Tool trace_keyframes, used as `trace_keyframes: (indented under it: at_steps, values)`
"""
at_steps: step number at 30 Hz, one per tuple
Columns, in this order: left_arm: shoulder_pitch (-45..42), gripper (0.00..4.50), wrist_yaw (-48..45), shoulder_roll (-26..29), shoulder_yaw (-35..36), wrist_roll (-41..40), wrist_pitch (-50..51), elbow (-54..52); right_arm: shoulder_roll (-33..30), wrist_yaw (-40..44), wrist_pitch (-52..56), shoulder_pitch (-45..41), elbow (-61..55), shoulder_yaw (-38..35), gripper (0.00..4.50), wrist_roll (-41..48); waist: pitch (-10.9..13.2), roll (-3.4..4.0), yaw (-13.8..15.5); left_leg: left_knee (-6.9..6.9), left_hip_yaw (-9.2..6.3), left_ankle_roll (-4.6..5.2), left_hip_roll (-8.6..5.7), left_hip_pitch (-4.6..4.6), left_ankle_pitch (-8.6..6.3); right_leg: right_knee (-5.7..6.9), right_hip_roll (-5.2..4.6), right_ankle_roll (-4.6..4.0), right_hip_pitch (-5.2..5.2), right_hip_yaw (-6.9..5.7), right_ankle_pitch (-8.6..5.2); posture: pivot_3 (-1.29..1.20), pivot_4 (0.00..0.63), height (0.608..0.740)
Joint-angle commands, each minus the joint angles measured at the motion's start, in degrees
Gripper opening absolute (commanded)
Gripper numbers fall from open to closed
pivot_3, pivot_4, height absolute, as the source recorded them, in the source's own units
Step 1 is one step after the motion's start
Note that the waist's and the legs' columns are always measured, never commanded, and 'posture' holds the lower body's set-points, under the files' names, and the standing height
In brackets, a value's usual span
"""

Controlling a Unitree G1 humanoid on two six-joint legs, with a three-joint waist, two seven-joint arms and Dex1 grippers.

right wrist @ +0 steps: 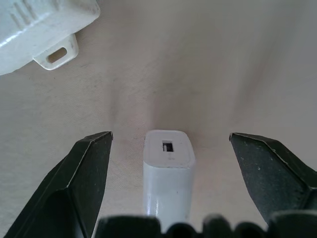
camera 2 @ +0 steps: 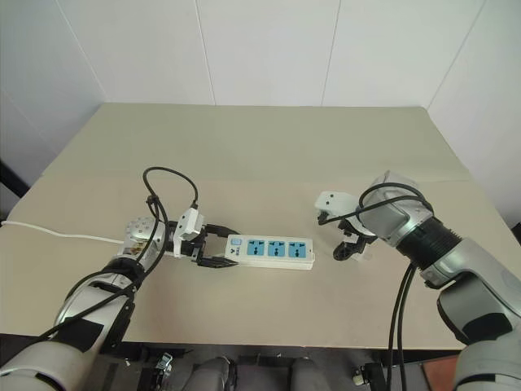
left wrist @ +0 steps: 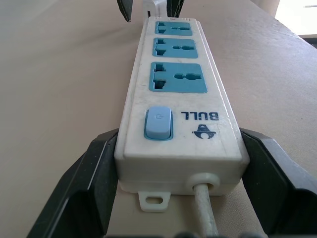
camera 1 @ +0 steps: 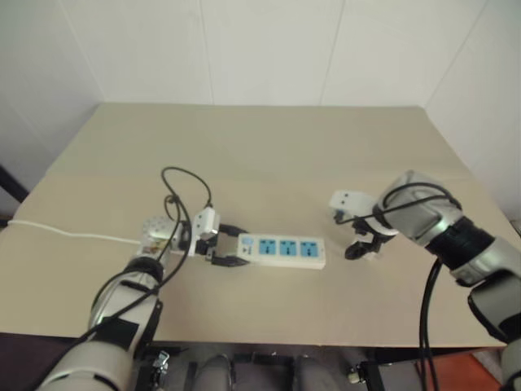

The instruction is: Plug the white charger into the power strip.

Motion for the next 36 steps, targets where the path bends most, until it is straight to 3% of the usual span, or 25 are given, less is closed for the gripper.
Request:
trace_keyframes:
  at_steps: [1,7,8,16,22,27,31,36]
  values:
    - [2.7,3.26,-1.7,-0.5,-3.8,2.9,0.3,1.7,-0.4,0.6,-0.8,0.1,0.0,-0.9,3.21,-1.3,0.0,0.0,0.0,0.0,0.0,0.0,0.0,0.0,0.0,0.0,0.0,0.0,0.0,0.0,0.0,0.0,0.15,0.74]
    - [2.9,3.26,-1.7,-0.5,-3.7,2.8,0.2,1.7,-0.4,0.8,-0.7,0.6,0.2,-0.9,1.22,-2.0,0.0,0.0,0.0,0.0,0.0,0.0,0.0,0.0,0.0,0.0,0.0,0.0,0.0,0.0,0.0,0.0,0.15,0.74]
    - [2.9,3.26,-1.7,-0.5,-3.7,2.8,0.2,1.7,-0.3,0.9,-0.5,0.7,0.3,-1.2,1.12,-1.9,0.0,0.0,0.0,0.0,0.0,0.0,0.0,0.0,0.0,0.0,0.0,0.0,0.0,0.0,0.0,0.0,0.15,0.74]
    - [2.8,3.26,-1.7,-0.3,-3.8,2.4,0.9,1.5,-2.2,2.8,0.3,-0.5,-4.6,-2.5,1.12,-1.8,0.0,0.0,0.0,0.0,0.0,0.0,0.0,0.0,0.0,0.0,0.0,0.0,0.0,0.0,0.0,0.0,0.15,0.74]
    - [2.2,3.26,-1.7,0.8,-4.6,3.2,3.7,1.1,-2.7,4.4,3.4,-2.9,-12.0,-13.9,1.12,5.5,0.0,0.01,-0.2,0.0,0.0,0.0,0.01,0.01,0.0,0.01,0.01,0.01,-0.01,0.0,0.0,0.0,0.15,0.74]
    - [2.3,3.26,-1.7,1.4,-4.4,2.7,4.8,0.4,4.4,-3.4,0.1,1.8,-10.8,-32.6,1.12,14.0,-0.1,-0.07,-0.2,-0.02,-0.01,0.0,0.03,0.07,0.0,0.0,0.02,0.0,0.07,0.0,0.0,0.0,0.15,0.74]
    - [2.4,3.26,-1.7,1.8,-4.7,2.2,4.5,-0.2,13.4,-6.2,-9.8,11.1,-12.6,-45.6,1.12,23.2,-0.1,-0.21,-0.1,-0.06,-0.04,0.0,0.04,0.05,0.0,-0.01,0.03,0.0,0.07,-0.03,0.0,0.0,0.15,0.74]
    - [2.2,3.26,-1.7,2.0,-5.4,1.4,5.1,-0.8,23.4,-6.6,-23.9,20.1,-11.4,-51.6,1.12,30.1,-0.1,-0.2,-0.4,-0.07,-0.02,0.0,0.05,0.09,0.0,0.1,0.04,0.0,0.05,0.01,0.0,0.0,0.15,0.74]
